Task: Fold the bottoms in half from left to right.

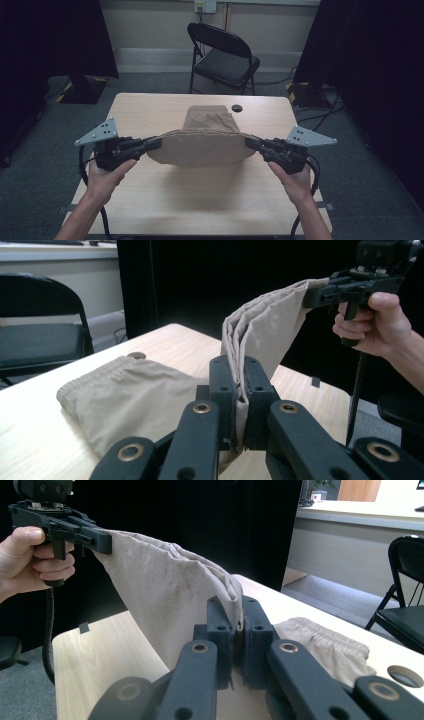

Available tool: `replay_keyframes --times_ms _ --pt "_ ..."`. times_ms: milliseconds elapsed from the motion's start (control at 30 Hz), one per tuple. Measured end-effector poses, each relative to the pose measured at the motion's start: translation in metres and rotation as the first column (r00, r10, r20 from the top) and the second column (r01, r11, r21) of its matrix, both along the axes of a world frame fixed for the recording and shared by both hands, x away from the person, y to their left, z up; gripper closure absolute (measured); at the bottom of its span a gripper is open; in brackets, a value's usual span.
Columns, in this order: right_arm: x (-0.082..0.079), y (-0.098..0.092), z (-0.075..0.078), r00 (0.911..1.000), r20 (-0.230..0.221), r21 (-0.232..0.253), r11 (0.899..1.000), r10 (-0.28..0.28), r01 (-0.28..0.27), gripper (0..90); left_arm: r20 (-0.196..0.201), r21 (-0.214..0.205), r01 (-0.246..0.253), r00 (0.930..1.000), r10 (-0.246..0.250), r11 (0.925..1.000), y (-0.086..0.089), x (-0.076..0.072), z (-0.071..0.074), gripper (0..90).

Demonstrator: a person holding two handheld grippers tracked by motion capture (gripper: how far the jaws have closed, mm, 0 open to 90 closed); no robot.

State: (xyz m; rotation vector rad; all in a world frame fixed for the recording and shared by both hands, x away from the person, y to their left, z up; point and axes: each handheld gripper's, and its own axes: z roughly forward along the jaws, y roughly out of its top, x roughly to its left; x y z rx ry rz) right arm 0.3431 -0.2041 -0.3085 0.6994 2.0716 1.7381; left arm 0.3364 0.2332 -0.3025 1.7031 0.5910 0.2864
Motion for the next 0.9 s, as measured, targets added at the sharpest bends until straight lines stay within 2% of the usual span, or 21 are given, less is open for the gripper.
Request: replay_keyframes --times_ms 167,367,600,900 --pt "-0.001 0.0 0.007 0.9998 0.021 0.007 1.0 -0.001 0.001 85.6 0.004 -0.01 -0.002 1.0 0.002 0.9999 -0.001 0.0 0.006 86.3" --pt "-0.003 -0.003 0.013 0.9992 0.038 0.02 1.0 -0.007 0.006 85.6 0.024 -0.017 0.005 0.9997 -0.005 0.9998 -0.002 -0.002 0.015 86.3" --pt "-0.005 -0.003 0.02 0.9983 0.057 0.024 1.0 -0.012 0.01 85.6 0.045 -0.006 0.002 0.999 -0.002 1.0 -0.002 -0.004 0.026 86.3" --pt "-0.008 -0.004 0.029 0.9969 0.077 0.043 0.999 -0.016 0.012 85.6 0.074 -0.023 0.014 0.9972 -0.012 0.9996 -0.004 -0.008 0.037 86.3"
